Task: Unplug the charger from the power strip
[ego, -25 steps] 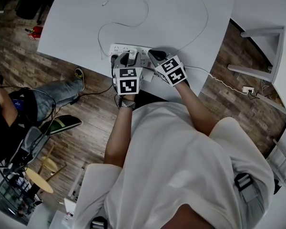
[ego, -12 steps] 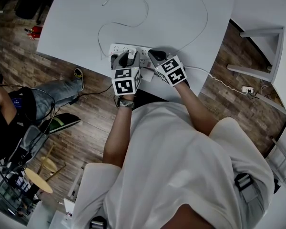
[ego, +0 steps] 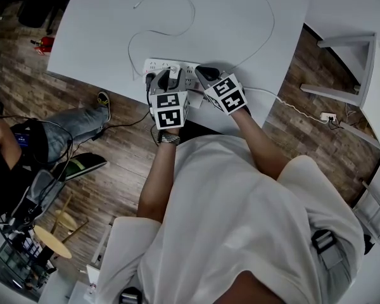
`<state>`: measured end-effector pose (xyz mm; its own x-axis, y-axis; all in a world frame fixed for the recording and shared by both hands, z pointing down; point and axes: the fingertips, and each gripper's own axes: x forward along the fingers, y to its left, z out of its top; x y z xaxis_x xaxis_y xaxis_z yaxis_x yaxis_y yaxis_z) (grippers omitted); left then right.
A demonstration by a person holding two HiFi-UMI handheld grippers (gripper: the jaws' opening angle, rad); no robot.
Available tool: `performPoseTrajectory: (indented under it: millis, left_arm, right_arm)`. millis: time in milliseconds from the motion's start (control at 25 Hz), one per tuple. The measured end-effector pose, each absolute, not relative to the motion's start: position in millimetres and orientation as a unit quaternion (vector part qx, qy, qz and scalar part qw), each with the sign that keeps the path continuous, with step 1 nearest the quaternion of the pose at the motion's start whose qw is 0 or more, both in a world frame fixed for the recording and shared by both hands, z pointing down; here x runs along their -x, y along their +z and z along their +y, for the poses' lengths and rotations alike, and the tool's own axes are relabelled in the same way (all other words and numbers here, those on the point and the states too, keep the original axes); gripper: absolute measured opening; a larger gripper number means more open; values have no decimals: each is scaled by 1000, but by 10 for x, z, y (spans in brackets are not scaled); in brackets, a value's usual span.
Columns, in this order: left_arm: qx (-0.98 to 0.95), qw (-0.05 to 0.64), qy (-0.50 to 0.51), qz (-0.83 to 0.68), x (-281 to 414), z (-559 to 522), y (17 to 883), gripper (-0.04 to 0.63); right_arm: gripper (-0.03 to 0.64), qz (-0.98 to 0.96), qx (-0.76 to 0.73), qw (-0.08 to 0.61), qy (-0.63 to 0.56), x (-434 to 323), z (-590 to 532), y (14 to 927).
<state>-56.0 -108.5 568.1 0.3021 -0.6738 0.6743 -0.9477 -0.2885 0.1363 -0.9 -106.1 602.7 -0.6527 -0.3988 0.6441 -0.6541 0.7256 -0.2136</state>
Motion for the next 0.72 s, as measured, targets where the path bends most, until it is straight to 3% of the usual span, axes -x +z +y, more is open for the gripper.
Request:
performPoseTrajectory:
  millis: [400,720]
  left_arm:
    - [-772,215,291,-522,473,-1069,5677,138]
    - [-772,270,239,-524,556,-1104,5679,140]
  right_arm:
    - [3,-882,-302,288,219,-33,-1054,6036]
    - [5,-882,-301,290,218,4,-1074,6044]
